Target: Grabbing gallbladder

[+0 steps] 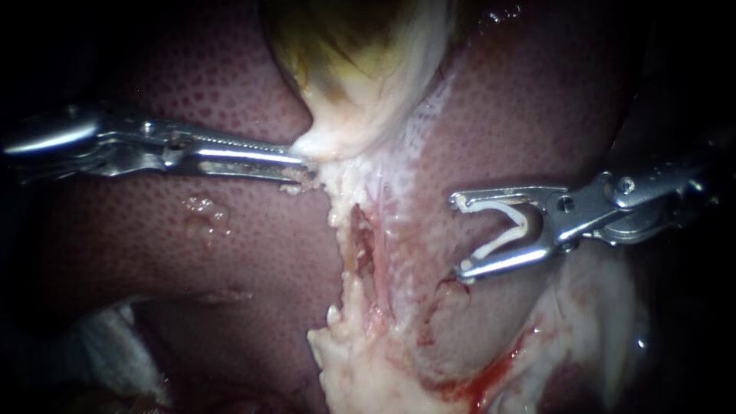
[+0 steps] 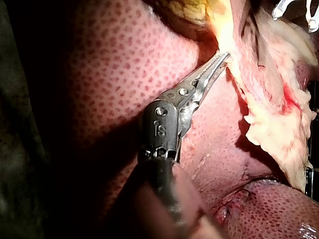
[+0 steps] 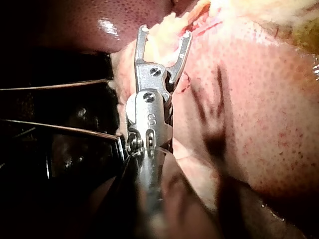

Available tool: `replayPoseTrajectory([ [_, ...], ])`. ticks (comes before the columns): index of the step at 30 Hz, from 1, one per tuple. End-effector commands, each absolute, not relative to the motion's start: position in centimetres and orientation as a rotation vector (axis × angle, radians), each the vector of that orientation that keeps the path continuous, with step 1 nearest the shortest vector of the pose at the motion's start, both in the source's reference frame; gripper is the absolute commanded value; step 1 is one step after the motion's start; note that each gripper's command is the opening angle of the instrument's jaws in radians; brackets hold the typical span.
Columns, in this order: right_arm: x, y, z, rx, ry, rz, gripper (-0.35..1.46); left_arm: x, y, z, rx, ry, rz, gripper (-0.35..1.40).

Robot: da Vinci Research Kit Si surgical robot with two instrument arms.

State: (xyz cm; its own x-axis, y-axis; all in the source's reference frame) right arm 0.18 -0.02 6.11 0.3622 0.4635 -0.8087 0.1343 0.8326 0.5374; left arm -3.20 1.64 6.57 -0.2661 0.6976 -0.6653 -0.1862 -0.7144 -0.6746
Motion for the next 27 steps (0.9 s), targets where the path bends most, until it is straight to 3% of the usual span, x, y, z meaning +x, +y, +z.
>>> replayPoseTrajectory([
  [1,0.18,-0.02,6.12,0.582,1.199,0.228,0.6,-3.16,1.66,6.53,-1.427,-0.638,2.013,-0.35],
  [12,0.18,-0.02,6.12,0.582,1.199,0.228,0.6,-2.84,1.88,6.22,-1.46,-0.622,1.96,-0.35],
  [27,0.18,-0.02,6.12,0.582,1.199,0.229,0.6,-2.87,1.84,6.25,-1.459,-0.616,1.962,-0.35],
])
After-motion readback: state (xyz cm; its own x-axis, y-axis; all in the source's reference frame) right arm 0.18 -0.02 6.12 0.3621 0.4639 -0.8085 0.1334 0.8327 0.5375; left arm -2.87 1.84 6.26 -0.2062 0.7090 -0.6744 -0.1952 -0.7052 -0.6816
